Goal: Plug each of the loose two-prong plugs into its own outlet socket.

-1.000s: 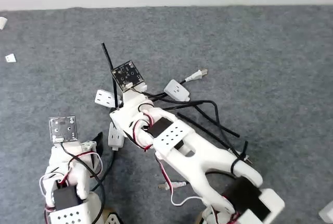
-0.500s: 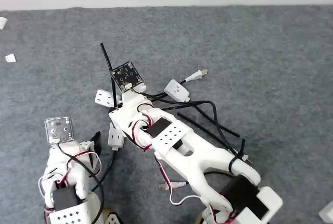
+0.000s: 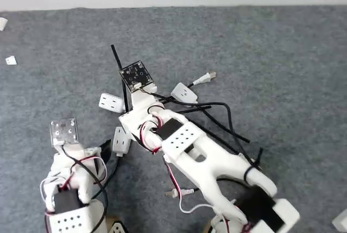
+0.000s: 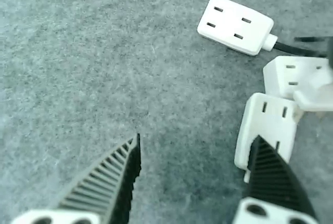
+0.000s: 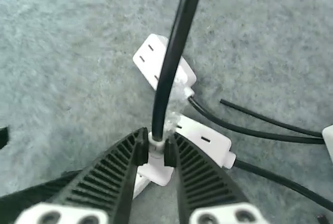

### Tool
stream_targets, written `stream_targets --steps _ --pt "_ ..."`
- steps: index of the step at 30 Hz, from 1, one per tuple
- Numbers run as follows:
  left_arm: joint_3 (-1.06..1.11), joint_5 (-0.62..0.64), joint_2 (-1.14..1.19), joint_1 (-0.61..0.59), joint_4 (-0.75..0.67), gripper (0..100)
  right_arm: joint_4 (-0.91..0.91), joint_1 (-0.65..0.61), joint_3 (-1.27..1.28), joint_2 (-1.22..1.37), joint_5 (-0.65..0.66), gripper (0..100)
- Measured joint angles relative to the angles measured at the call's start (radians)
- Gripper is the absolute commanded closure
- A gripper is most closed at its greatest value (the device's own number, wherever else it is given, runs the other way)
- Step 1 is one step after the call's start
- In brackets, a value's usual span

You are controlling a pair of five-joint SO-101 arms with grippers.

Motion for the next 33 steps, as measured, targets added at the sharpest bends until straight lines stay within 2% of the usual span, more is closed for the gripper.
stream_targets --steps 5,8,14,19,25,33 --pt "-0.121 0.003 0.393 0.008 -0.160 69 0.009 0.002 0.037 -0.066 0.000 99.1" --pt "-0.227 -0.035 0.667 0.043 -0.189 69 0.058 0.009 0.055 -0.101 0.005 99.1" --pt "-0.483 -0.135 1.111 0.106 -0.172 68 0.203 0.061 0.055 -0.193 0.078 99.1" --pt "-0.687 -0.149 1.361 0.112 -0.103 68 0.298 0.127 0.061 -0.255 0.083 99.1" --pt "-0.747 -0.152 1.407 0.137 -0.078 68 0.301 0.170 0.106 -0.264 0.137 99.1" --pt "-0.572 -0.066 1.189 0.262 -0.150 68 0.301 0.187 0.106 -0.264 0.146 99.1"
